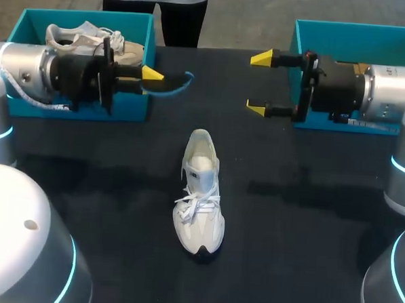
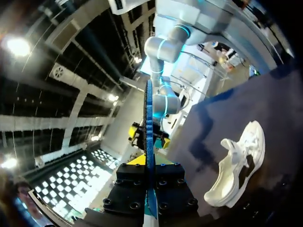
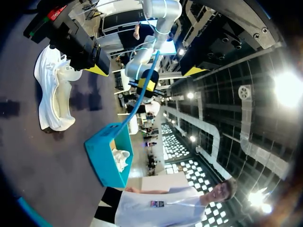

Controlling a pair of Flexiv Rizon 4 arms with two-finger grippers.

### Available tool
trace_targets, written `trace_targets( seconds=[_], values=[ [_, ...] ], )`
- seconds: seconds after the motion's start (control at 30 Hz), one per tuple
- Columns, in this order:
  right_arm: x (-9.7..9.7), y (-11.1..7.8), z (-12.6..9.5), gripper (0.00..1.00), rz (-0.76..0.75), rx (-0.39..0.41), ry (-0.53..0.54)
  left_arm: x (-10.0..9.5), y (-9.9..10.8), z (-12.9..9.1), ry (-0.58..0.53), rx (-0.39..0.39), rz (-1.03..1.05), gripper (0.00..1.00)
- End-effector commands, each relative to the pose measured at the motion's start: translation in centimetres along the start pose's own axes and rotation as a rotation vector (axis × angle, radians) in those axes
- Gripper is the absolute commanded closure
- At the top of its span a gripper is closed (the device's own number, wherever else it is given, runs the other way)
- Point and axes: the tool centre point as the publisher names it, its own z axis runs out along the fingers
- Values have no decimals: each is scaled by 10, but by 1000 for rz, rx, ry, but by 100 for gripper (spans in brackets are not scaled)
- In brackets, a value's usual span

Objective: Take the shoe out of the shoebox, open the shoe tongue, remove and reinsert the insole, then place the shoe into the shoebox

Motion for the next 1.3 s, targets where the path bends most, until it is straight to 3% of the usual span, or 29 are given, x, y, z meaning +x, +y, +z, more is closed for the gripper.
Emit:
trace_targets(
  seconds=[0.03, 0.17, 0.3, 0.43, 0.5, 1.03, 1.3],
  values=[
    [0, -1, 1, 0, 1, -2, -6, -6, -6, 2, -1, 31, -519, 100],
    [0, -1, 1, 0, 1, -2, -6, -8, -1, 0, -14, 61, -682, 100],
    [0, -1, 1, 0, 1, -2, -6, -13, 2, -1, -40, 197, -1039, 100],
    [0, -1, 1, 0, 1, -2, -6, -10, 14, 1, -85, 213, -1241, 100],
    [0, -1, 1, 0, 1, -2, -6, -12, 21, 3, -110, 184, -1239, 100],
    [0, -1, 1, 0, 1, -2, -6, -12, 21, 3, -110, 184, -1239, 100],
    [0, -1, 1, 0, 1, -2, -6, -13, 13, 12, -110, 220, -1676, 100]
  ],
)
